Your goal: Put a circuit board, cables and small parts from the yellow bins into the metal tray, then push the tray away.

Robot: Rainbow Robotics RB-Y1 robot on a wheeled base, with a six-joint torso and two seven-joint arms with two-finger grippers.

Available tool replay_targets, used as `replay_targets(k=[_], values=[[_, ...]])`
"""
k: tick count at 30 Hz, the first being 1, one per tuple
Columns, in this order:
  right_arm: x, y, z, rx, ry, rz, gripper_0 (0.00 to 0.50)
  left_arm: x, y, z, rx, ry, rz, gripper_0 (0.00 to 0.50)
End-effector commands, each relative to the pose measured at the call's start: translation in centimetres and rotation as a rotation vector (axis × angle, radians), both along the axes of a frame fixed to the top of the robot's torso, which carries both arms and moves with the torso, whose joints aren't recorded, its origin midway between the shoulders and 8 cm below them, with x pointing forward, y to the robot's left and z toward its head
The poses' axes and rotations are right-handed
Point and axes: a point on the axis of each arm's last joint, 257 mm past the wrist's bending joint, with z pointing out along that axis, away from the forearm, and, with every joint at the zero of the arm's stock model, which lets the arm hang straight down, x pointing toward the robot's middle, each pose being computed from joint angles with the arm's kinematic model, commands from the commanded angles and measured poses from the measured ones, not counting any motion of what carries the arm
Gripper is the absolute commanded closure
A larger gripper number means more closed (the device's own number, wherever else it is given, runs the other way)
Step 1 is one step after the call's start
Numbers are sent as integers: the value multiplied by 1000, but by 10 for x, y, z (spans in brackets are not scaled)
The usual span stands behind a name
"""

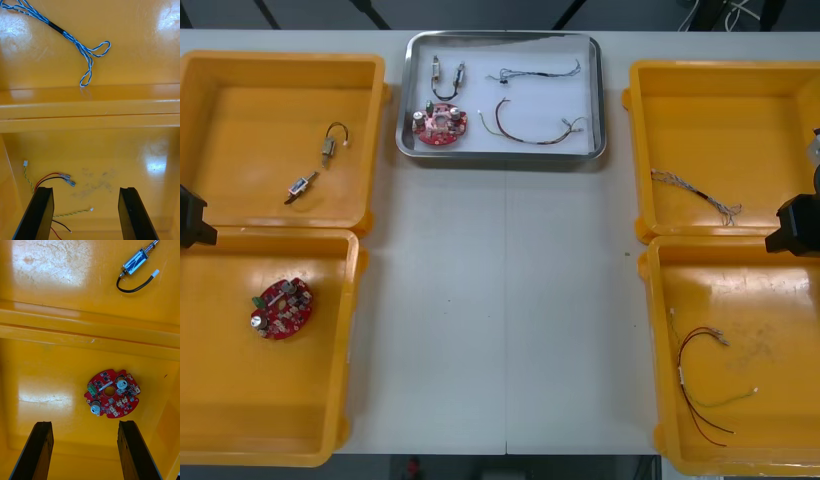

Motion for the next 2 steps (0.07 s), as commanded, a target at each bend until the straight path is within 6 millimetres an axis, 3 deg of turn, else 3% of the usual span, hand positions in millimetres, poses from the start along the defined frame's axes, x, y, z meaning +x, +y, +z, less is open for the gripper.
replay_targets(k=[1,2], values=[[2,5,9,13,-35,2,0,1,15,13,60,-15,-32,0],[2,5,9,13,-35,2,0,1,15,13,60,-15,-32,0]])
